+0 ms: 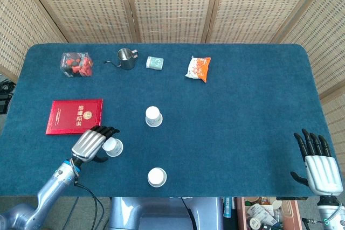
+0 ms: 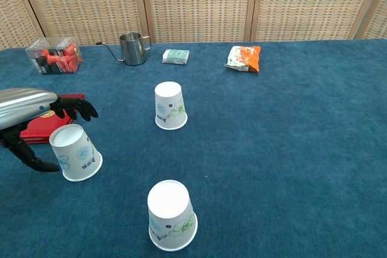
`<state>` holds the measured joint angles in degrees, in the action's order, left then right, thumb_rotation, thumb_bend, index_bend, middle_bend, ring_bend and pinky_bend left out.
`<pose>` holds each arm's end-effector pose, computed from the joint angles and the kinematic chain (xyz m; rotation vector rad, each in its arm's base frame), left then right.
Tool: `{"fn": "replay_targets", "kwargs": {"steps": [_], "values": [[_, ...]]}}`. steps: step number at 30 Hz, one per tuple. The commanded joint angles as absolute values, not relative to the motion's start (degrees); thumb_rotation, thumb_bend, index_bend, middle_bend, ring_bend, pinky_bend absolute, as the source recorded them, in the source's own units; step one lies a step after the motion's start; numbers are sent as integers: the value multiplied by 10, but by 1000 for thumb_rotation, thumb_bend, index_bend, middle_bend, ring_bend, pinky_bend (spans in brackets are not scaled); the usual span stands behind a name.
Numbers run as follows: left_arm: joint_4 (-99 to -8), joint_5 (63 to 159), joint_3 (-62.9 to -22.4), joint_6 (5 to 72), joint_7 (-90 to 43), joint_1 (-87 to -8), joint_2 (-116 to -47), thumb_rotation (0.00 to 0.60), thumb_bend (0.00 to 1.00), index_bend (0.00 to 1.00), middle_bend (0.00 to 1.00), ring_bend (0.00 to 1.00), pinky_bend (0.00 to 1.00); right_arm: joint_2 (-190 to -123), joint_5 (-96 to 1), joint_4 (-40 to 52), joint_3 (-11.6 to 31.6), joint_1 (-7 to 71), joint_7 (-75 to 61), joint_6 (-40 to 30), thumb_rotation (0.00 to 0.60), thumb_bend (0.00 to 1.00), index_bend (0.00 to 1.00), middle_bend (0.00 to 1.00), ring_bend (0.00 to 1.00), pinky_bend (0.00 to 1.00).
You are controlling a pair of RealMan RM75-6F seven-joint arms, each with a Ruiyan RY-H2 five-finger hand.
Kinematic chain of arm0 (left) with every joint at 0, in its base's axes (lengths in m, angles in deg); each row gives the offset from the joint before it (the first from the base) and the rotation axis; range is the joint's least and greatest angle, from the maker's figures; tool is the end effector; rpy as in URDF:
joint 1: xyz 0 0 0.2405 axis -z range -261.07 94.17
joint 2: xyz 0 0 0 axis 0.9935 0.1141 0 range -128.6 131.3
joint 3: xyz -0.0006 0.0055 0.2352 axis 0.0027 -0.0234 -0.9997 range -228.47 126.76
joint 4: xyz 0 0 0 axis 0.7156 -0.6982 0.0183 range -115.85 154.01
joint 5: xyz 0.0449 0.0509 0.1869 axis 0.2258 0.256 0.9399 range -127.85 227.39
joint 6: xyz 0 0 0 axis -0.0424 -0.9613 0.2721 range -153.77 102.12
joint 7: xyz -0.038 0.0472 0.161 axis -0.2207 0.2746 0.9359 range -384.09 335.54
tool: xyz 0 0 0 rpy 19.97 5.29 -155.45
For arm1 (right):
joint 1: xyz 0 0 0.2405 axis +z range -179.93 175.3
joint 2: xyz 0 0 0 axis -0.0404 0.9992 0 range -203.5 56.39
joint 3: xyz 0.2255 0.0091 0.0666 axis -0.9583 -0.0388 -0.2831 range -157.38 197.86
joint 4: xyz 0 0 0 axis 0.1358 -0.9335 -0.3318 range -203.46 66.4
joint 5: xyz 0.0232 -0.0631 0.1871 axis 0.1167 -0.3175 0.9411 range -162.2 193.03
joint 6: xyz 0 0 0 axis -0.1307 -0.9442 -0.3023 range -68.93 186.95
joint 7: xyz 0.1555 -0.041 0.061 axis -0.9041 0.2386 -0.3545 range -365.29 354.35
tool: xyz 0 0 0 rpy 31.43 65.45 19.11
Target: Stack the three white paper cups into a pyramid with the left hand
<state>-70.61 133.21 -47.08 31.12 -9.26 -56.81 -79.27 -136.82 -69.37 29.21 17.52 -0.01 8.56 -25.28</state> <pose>-0.1918 0.2777 0.0031 -1.9702 -0.9081 -0.8384 -0.2839 -0.1921 0.1547 1.4185 -0.8277 0.7295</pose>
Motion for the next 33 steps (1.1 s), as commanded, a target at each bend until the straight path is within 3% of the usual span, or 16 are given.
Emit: {"fn": "replay_targets", "kwargs": {"steps": [1,10,20,26,33], "values": [[-686,1331,-472,323,-84,-564,-815,600,95,281,343,323,298,-1369,-693,290,174,0,84,-254,600,0,0,0,0,0],[-670,1321,-474,352,-62,-569,-839,600,203,429,493,445,420,-1370,-690,290,174,2,80,-251,600,0,0,0,0,0],[-720,1354,-489,386,-64,-573,-808,600,203,443,505,459,421,-1374,-686,289,174,4,85,-248,600,0,0,0,0,0],[-755,1434,-527,364,-110,-548,-765,600,203,443,505,459,416,-1376,-683,288,175,5,89,-246,600,0,0,0,0,0],[-766,1486,-553,339,-122,-522,-762,600,203,443,505,459,409,-1378,-681,287,175,4,92,-247,600,0,0,0,0,0]]}}
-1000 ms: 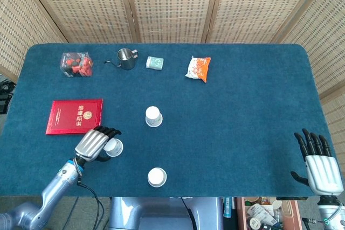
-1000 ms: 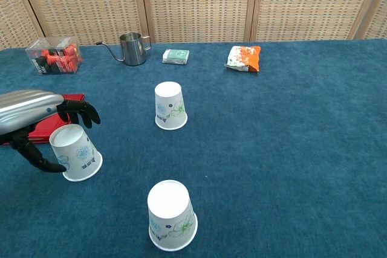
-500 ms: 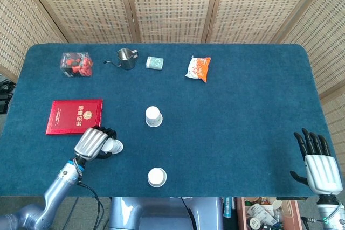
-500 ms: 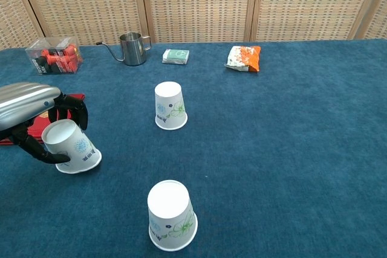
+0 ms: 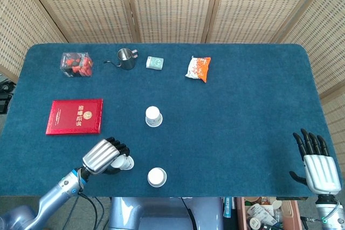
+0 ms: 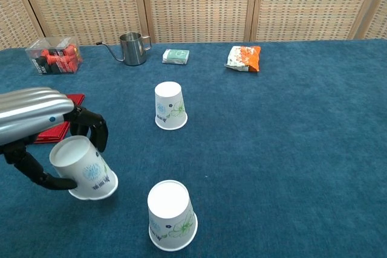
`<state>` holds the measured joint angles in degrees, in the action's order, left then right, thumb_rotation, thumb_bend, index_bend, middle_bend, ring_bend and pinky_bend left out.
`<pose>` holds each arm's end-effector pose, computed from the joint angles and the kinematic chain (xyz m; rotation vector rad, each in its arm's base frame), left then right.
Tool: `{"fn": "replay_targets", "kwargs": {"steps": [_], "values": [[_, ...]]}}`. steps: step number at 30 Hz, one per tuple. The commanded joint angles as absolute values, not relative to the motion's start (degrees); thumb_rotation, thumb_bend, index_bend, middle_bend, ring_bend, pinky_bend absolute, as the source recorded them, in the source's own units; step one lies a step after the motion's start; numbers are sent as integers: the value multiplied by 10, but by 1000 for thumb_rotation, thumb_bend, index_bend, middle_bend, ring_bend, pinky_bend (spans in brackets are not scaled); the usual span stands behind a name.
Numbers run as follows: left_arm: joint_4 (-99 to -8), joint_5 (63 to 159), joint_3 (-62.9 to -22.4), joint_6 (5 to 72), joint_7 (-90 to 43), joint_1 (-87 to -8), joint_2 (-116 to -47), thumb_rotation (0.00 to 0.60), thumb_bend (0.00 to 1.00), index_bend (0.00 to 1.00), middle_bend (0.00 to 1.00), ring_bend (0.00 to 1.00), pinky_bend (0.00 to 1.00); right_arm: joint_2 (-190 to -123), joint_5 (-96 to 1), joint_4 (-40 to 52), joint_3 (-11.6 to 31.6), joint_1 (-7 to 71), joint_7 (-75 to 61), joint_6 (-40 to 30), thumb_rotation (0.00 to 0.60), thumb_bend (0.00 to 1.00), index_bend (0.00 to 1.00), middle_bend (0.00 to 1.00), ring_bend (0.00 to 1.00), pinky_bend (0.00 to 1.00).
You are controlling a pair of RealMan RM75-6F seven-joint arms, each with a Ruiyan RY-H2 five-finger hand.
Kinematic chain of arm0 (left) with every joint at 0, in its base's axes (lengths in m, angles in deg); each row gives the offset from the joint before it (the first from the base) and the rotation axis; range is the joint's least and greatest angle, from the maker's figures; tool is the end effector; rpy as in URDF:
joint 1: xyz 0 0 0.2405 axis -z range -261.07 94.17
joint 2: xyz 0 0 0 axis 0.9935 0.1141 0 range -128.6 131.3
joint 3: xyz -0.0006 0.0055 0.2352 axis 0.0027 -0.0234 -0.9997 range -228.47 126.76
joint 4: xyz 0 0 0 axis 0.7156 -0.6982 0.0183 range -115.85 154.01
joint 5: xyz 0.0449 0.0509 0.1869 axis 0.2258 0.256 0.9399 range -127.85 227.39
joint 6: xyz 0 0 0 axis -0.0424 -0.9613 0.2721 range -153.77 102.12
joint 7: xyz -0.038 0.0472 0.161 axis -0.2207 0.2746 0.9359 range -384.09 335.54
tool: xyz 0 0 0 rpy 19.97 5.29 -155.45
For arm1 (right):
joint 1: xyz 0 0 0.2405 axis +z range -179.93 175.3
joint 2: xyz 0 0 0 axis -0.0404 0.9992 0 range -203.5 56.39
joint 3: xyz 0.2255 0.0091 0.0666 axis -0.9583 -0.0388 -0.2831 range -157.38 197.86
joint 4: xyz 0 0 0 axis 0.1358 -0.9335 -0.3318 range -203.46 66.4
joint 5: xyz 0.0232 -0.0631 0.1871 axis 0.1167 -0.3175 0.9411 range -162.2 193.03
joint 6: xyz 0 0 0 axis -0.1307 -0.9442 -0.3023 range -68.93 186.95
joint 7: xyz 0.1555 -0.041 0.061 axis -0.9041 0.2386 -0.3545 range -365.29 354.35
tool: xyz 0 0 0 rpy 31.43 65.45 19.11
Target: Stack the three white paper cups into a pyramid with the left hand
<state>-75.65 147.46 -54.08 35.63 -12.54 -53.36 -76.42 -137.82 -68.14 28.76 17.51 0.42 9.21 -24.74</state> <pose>-0.1476 0.2403 0.0013 -2.2073 -0.7359 -1.0006 -0.2865 -0.1940 0.1499 1.4131 -0.8395 0.7166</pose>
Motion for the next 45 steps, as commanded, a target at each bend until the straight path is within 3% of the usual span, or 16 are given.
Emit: {"fn": "replay_targets", "kwargs": {"steps": [1,21,23,25,27,28,31,38,45], "values": [[-768,1486,-554,335,-116,-520,-763,600,203,443,505,459,409,-1378,-681,287,175,4,92,-248,600,0,0,0,0,0],[-775,1469,-561,294,-54,-502,-798,600,202,442,497,458,404,-1374,-677,289,173,4,85,-249,600,0,0,0,0,0],[-775,1467,-561,294,-54,-502,-799,600,203,388,425,405,375,-1373,-676,289,173,4,85,-249,600,0,0,0,0,0],[-776,1464,-565,291,-61,-501,-796,600,203,174,188,193,256,-1373,-675,289,173,4,84,-248,600,0,0,0,0,0],[-787,1454,-570,279,-72,-499,-786,600,202,27,31,38,156,-1373,-674,289,173,5,84,-247,600,0,0,0,0,0],[-791,1451,-570,276,-74,-498,-783,600,196,0,1,4,111,-1373,-674,289,173,5,84,-247,600,0,0,0,0,0],[-809,1446,-573,267,-92,-492,-767,600,181,0,0,0,48,-1373,-674,289,173,5,84,-248,600,0,0,0,0,0],[-808,1487,-558,353,-144,-504,-742,600,182,0,0,0,39,-1374,-675,290,174,5,88,-248,600,0,0,0,0,0],[-794,1448,-485,390,-137,-492,-718,600,182,0,0,0,37,-1376,-675,290,174,6,90,-246,600,0,0,0,0,0]]}}
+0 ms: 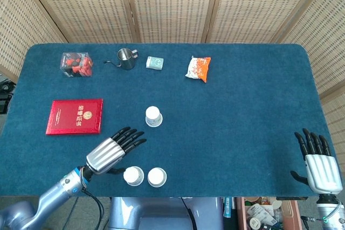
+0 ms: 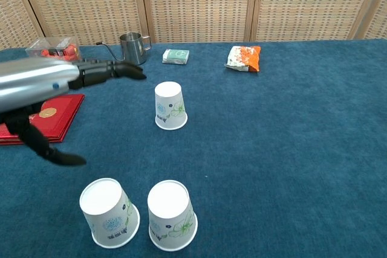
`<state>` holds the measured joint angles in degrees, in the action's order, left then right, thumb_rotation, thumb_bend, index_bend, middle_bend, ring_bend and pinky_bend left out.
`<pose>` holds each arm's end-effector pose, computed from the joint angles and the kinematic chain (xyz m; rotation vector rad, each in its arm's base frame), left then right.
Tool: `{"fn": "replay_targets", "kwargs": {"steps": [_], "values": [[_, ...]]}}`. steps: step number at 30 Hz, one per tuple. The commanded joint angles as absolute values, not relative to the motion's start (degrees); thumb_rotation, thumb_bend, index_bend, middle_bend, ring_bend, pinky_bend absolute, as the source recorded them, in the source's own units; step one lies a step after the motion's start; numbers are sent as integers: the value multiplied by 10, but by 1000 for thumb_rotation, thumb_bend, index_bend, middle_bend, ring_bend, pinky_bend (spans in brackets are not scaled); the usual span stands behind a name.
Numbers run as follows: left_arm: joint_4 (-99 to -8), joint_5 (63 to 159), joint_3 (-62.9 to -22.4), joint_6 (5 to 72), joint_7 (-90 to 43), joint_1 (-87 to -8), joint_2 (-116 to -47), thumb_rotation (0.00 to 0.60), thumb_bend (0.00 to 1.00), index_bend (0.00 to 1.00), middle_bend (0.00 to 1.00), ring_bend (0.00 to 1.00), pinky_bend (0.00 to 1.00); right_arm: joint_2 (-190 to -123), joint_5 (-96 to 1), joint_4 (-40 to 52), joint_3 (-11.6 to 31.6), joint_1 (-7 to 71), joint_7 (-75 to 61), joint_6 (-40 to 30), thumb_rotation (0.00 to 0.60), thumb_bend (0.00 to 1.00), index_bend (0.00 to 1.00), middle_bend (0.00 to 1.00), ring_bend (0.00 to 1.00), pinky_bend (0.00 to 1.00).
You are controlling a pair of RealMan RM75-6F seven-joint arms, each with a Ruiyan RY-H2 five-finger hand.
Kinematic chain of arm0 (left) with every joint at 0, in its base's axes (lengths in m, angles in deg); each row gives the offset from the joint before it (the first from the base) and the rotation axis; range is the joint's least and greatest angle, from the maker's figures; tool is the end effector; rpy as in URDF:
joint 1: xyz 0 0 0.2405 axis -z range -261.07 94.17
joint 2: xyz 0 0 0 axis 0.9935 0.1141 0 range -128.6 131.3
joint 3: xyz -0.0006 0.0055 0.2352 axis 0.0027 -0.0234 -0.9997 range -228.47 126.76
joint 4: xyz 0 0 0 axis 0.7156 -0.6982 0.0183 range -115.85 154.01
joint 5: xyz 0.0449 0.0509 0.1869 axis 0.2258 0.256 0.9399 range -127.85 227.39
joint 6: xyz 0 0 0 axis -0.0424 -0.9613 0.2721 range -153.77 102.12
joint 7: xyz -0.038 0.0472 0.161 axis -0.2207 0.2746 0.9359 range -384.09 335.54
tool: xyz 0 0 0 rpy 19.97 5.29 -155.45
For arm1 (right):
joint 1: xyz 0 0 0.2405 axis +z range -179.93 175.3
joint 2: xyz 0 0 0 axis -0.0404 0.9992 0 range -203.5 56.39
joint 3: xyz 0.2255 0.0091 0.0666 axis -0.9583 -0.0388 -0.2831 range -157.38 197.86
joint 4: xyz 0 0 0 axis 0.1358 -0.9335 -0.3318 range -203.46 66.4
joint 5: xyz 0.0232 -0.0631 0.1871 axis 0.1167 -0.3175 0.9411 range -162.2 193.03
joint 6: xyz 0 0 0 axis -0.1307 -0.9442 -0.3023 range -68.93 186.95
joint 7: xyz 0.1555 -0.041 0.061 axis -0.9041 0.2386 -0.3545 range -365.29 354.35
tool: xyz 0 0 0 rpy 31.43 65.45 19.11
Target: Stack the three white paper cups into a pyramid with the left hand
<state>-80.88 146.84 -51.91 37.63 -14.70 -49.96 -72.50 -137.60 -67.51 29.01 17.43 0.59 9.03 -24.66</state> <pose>-0.1166 0.2544 0.0272 -2.1718 -0.7145 -1.1273 -0.2871 -0.1950 0.1512 1.4052 -0.8460 0.7157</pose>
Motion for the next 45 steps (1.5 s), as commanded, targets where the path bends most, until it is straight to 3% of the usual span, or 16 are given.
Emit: {"fn": "replay_targets", "kwargs": {"steps": [1,9,12,18,26,32,40,45], "values": [[-785,1437,-473,385,-128,-486,-720,600,182,0,0,0,37,-1376,-675,290,174,7,90,-245,600,0,0,0,0,0],[-698,1329,-402,301,-96,-420,-761,600,182,0,0,0,37,-1376,-662,285,168,12,83,-237,600,0,0,0,0,0],[-638,1253,-378,216,-87,-370,-805,600,182,0,0,1,44,-1376,-646,274,161,17,75,-225,600,0,0,0,0,0],[-569,1204,-370,172,-81,-327,-865,600,182,0,8,83,118,-1376,-644,267,155,19,67,-229,600,0,0,0,0,0],[-496,1181,-370,147,-93,-294,-919,600,181,19,99,133,161,-1375,-638,261,152,20,62,-227,600,0,0,0,0,0],[-449,1209,-382,170,-119,-285,-962,600,182,132,214,242,263,-1377,-627,258,150,24,63,-218,600,0,0,0,0,0],[-388,1225,-382,204,-129,-278,-1009,600,182,366,444,427,379,-1377,-622,255,150,26,62,-215,600,0,0,0,0,0],[-379,1223,-381,200,-138,-273,-1020,600,183,421,491,471,401,-1377,-613,253,148,27,60,-209,600,0,0,0,0,0]]}}
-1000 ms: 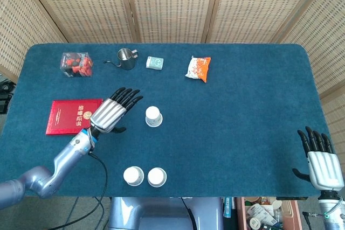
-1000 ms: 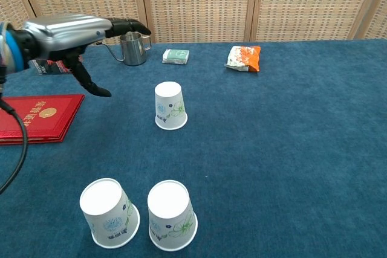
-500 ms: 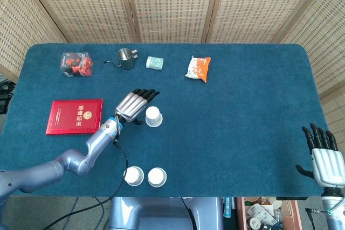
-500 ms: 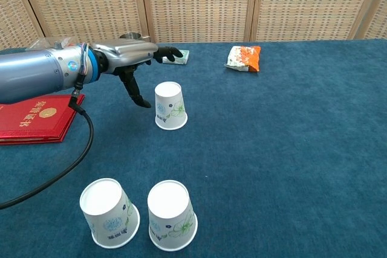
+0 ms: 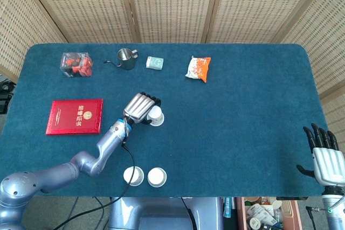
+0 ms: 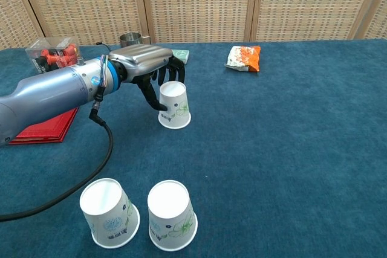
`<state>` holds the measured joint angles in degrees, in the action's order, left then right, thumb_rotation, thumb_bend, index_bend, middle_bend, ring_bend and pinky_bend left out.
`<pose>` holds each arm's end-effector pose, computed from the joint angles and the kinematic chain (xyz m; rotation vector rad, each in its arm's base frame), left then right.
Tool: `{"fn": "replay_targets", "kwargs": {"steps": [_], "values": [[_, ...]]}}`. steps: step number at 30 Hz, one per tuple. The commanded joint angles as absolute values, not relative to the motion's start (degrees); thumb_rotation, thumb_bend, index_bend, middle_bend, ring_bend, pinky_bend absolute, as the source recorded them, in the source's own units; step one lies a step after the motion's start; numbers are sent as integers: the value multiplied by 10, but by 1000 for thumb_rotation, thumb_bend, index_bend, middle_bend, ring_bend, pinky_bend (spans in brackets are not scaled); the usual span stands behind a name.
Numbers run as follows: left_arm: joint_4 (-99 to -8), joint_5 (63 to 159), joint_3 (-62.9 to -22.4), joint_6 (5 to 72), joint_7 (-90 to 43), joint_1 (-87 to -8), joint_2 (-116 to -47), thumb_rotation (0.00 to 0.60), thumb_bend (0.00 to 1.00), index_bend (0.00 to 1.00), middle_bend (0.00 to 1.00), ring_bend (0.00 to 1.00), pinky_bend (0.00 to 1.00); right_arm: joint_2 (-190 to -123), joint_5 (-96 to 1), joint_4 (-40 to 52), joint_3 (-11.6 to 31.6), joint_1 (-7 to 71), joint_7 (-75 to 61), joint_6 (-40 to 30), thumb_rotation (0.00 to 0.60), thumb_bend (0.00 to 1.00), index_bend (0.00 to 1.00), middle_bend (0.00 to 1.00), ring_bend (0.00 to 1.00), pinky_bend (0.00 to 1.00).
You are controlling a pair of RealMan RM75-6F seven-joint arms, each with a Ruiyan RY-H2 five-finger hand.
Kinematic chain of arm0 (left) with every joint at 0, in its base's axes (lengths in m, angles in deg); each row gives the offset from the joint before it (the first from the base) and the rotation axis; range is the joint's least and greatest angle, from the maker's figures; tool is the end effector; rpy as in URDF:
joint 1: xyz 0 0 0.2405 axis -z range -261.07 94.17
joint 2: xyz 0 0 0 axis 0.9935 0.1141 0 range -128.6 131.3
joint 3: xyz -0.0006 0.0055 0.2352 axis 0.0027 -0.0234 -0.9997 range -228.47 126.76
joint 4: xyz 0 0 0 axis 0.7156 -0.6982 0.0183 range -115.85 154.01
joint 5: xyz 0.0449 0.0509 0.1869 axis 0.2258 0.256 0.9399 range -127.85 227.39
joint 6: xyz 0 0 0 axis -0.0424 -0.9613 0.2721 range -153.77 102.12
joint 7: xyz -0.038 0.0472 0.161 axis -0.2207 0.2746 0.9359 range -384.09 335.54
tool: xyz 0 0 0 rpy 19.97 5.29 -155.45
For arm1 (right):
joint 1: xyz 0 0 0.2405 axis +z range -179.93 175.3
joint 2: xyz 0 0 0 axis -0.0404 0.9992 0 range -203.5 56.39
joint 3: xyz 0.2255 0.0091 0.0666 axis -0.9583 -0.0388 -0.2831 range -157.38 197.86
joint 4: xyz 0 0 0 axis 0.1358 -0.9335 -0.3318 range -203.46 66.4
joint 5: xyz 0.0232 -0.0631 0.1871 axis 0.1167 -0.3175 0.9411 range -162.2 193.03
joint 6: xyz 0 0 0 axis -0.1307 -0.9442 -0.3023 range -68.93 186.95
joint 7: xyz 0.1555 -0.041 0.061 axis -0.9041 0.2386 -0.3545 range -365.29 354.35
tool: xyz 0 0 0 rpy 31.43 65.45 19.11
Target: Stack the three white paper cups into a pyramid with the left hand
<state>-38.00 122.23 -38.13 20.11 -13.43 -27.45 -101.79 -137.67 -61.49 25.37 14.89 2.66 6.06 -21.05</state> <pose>-0.0716 0.4091 -0.0688 -2.0227 -0.7188 -0.9472 -0.3084 -0.2133 0.1605 1.3427 -0.8834 0.6798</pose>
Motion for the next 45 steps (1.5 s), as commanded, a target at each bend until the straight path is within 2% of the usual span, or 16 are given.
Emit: {"fn": "replay_targets", "kwargs": {"steps": [1,13,19,23,28,38,45], "values": [[-379,1224,-382,201,-140,-272,-1021,600,183,435,501,481,409,-1377,-612,253,148,28,60,-208,600,0,0,0,0,0],[-411,1222,-368,226,-169,-281,-1000,600,183,464,527,502,420,-1377,-608,249,148,28,57,-207,600,0,0,0,0,0],[-530,1255,-374,256,-180,-303,-904,600,184,464,527,502,420,-1383,-607,247,150,30,67,-205,600,0,0,0,0,0],[-602,1277,-391,262,-184,-321,-840,600,184,464,527,502,419,-1385,-607,247,151,30,72,-206,600,0,0,0,0,0],[-718,1373,-450,295,-257,-361,-722,600,183,464,527,502,419,-1386,-606,249,150,31,75,-207,600,0,0,0,0,0],[-777,1490,-514,343,-326,-385,-648,600,183,464,527,502,419,-1385,-602,251,148,28,75,-214,600,0,0,0,0,0],[-806,1538,-538,343,-329,-380,-636,600,183,464,526,502,420,-1384,-603,253,149,28,76,-214,600,0,0,0,0,0]]}}
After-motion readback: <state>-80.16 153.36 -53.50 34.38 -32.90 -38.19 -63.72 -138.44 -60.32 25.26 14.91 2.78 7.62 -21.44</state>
